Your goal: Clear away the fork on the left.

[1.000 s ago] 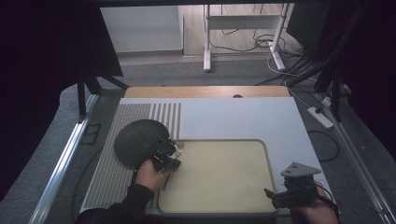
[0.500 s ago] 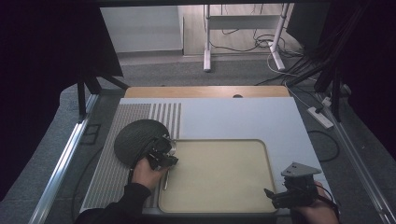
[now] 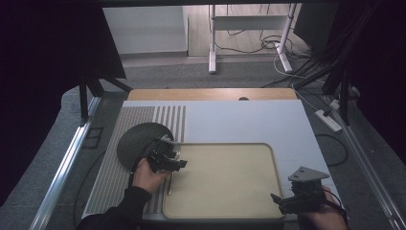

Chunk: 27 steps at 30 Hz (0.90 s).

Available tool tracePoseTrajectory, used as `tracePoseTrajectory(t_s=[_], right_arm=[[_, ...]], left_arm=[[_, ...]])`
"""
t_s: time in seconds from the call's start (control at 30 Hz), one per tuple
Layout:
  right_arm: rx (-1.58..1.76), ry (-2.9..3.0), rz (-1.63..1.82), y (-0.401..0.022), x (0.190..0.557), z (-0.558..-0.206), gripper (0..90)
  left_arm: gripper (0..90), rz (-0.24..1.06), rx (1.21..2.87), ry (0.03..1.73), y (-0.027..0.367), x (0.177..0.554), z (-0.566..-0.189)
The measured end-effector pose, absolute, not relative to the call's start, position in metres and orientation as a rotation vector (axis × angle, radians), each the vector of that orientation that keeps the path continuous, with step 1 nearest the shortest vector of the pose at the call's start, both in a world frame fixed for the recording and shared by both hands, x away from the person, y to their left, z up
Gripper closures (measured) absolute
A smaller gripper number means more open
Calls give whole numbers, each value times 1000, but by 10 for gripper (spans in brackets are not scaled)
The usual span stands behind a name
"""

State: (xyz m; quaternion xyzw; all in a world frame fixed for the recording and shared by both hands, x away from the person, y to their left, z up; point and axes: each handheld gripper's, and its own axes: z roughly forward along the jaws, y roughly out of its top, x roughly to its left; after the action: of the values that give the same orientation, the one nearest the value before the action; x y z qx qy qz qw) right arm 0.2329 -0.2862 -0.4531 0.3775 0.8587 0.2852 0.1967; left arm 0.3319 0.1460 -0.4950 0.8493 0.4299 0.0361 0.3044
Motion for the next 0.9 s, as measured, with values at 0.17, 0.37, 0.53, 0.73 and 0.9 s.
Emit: tracePoseTrajectory(t_s=[0.17,0.37,0.53,0.73,0.9], right_arm=[[1059,2403,801,-286,233,-453,0],[1060,2402,801,-286,233,-453,0],[1061,2402,800,-286,233,-453,0],[1062,2401,803,-286,233,-453,0],[1064,2399,808,-286,233,-453,0]], left_arm=[[189,77,2197,1131,153,332,-490],[70,80,2169,1086,163,328,-486],[6,104,2156,1055,171,325,-483],[0,130,2137,1048,181,321,-480],[0,137,2116,1068,188,319,-478]])
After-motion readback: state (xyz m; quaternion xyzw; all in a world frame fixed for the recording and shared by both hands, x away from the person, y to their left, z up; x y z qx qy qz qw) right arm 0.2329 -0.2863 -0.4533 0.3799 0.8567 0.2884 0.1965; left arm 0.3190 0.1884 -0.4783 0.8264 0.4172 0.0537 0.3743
